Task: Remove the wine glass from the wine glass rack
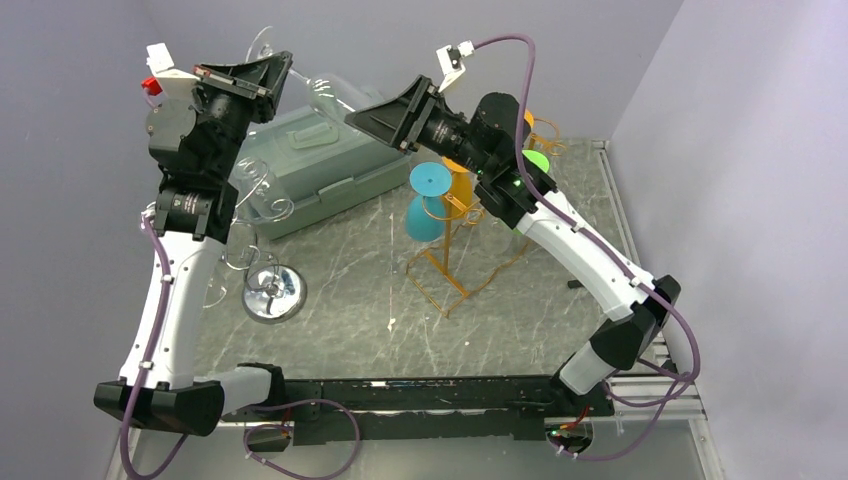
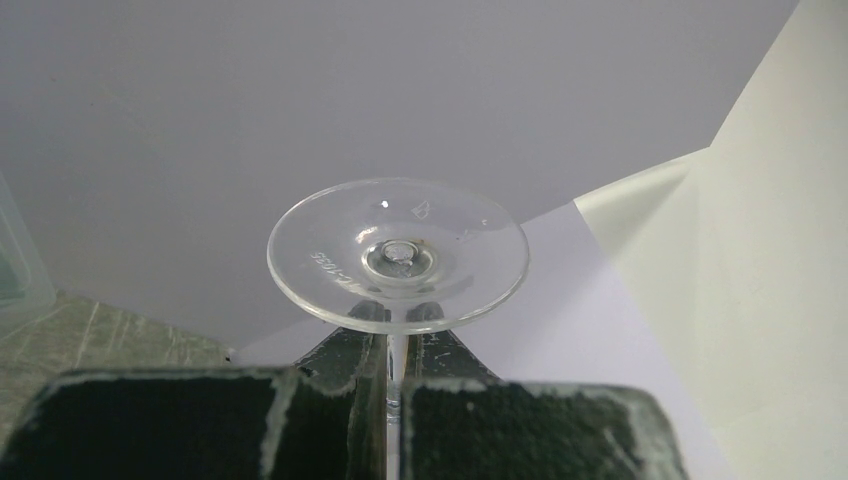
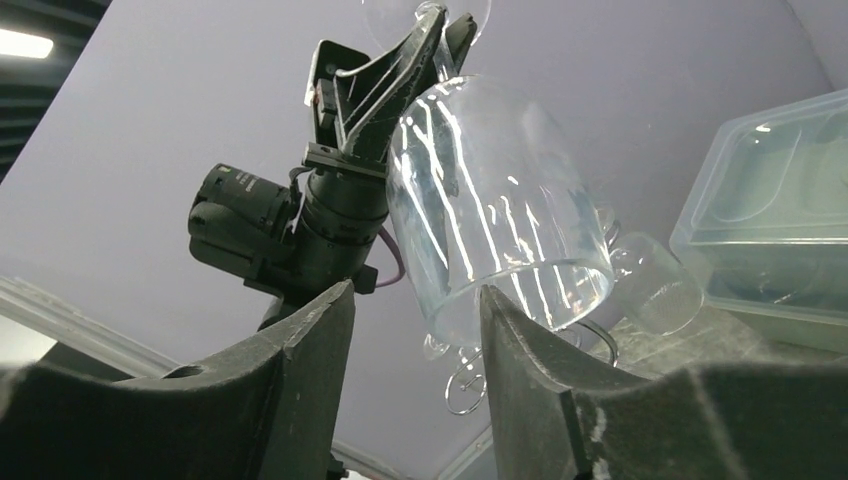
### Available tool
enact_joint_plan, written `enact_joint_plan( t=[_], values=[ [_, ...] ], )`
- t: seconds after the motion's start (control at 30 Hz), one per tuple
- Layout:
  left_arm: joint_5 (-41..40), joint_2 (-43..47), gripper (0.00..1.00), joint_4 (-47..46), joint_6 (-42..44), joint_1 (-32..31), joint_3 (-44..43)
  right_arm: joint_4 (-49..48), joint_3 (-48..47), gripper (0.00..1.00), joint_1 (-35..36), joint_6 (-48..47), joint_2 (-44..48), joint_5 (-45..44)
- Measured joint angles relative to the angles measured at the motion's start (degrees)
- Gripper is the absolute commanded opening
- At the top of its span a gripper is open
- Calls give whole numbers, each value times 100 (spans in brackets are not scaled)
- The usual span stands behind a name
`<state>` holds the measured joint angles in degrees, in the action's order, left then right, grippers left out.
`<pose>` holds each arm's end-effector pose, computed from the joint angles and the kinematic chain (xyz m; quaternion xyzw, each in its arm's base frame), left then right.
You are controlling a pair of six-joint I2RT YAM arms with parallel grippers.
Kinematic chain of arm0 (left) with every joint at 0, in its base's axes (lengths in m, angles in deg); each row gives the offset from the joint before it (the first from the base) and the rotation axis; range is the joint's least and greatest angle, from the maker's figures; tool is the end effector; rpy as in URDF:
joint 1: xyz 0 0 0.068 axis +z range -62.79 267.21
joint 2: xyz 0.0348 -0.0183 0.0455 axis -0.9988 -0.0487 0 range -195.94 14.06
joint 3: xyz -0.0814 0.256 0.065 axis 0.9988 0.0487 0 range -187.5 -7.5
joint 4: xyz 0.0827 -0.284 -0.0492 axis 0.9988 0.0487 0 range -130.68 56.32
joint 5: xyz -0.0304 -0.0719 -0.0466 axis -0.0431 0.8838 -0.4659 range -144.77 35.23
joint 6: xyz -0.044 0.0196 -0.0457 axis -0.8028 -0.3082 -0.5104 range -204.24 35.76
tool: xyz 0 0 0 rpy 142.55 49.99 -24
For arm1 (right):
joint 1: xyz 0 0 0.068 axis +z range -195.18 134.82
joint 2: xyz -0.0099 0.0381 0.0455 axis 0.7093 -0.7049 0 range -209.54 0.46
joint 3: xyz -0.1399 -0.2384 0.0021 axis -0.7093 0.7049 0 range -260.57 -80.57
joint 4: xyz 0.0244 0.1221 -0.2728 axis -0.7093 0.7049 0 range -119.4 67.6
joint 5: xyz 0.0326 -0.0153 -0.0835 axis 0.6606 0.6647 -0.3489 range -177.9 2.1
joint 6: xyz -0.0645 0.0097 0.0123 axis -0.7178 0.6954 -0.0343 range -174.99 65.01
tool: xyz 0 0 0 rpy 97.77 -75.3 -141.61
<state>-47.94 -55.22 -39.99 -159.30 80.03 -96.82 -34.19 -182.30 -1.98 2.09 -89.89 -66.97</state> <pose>0.2890 -0.0428 0.5599 -0.2819 0.5059 -0.5616 0.5909 0.2847 0.2930 0.5308 -0.0728 0.6038 0.6735 0.4202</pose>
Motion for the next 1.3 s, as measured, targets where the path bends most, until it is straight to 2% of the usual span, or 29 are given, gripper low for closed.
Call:
enact_joint_plan(
  t=[0.4,0.6,0.7,0.8,0.93,1.07,1.13,1.23,1.27,1.3],
  values=[
    [-120,168,0,-339,-437,-2,483,-398,15,32,55,337,-120,-382],
    [-234,219,0,-472,-525,0,555,-664,15,14,79,511,-229,-520],
    [-264,219,0,-472,-634,11,614,-750,13,0,98,566,-260,-538],
    [-267,219,1,-448,-785,22,662,-817,-22,0,116,612,-295,-538],
    [-280,219,19,-444,-820,52,662,-776,-164,0,120,590,-372,-535],
    [-129,219,53,-345,-531,52,662,-588,-354,0,127,409,-385,-651],
    [52,227,63,-291,-343,20,634,-437,-424,0,103,262,-380,-837],
    [334,219,70,-144,-96,-4,439,-149,-476,0,-4,52,-380,-1082],
    [433,214,87,-114,-31,-4,341,-28,-514,0,-55,-11,-385,-1145],
    [509,208,98,-96,52,-4,264,96,-553,0,-111,-72,-385,-1211]
  ],
)
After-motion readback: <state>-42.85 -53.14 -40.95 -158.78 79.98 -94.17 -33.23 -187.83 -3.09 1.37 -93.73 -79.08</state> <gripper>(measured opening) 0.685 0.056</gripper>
